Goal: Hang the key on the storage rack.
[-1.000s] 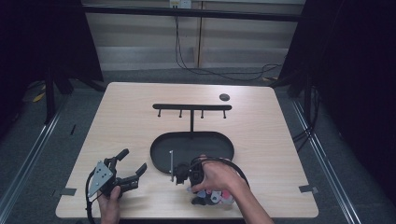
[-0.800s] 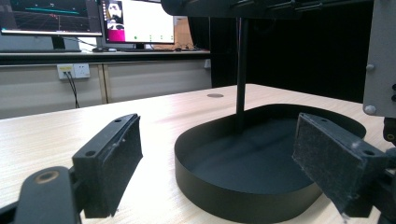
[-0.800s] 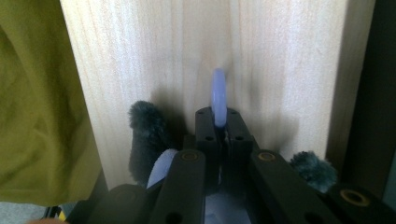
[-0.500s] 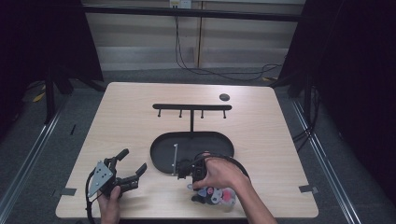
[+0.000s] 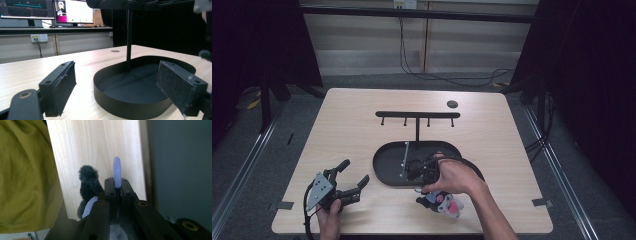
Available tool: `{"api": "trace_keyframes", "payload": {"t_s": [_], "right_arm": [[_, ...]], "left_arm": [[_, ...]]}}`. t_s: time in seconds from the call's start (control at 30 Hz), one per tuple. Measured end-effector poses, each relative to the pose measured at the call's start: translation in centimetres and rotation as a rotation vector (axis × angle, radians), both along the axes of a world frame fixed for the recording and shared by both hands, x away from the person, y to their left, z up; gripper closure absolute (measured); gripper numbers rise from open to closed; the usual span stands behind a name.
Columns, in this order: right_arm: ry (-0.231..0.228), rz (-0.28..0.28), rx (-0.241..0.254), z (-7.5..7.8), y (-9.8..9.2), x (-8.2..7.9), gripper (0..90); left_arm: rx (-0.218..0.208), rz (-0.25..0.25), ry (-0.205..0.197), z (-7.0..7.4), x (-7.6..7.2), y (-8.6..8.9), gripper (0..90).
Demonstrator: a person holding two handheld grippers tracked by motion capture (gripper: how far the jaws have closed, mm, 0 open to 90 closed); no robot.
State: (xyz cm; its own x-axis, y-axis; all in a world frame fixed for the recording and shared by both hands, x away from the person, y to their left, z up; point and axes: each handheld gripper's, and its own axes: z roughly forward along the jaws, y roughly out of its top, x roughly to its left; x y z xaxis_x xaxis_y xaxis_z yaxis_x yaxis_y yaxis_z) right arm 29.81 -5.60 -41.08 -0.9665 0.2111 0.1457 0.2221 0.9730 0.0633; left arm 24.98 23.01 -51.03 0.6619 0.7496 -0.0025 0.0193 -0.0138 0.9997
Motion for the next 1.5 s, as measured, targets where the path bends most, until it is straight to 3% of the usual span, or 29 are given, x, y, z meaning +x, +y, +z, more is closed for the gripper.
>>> {"api": "trace_keyframes", "payload": {"t_s": [0.7,1.1,1.5], "right_arm": [[-0.007,-0.021,0.007,3.1,-1.0,0.6,87.1],[-0.038,-0.039,0.02,5.9,-1.6,1.8,87.2],[-0.027,-0.011,0.038,7.4,-1.2,3.5,87.0]], "left_arm": [[-0.001,-0.004,0.0,0.0,0.0,0.0,15.3],[-0.001,-0.003,0.0,0.0,0.0,0.0,15.3],[-0.002,-0.004,0.0,0.0,0.0,0.0,15.3]]}}
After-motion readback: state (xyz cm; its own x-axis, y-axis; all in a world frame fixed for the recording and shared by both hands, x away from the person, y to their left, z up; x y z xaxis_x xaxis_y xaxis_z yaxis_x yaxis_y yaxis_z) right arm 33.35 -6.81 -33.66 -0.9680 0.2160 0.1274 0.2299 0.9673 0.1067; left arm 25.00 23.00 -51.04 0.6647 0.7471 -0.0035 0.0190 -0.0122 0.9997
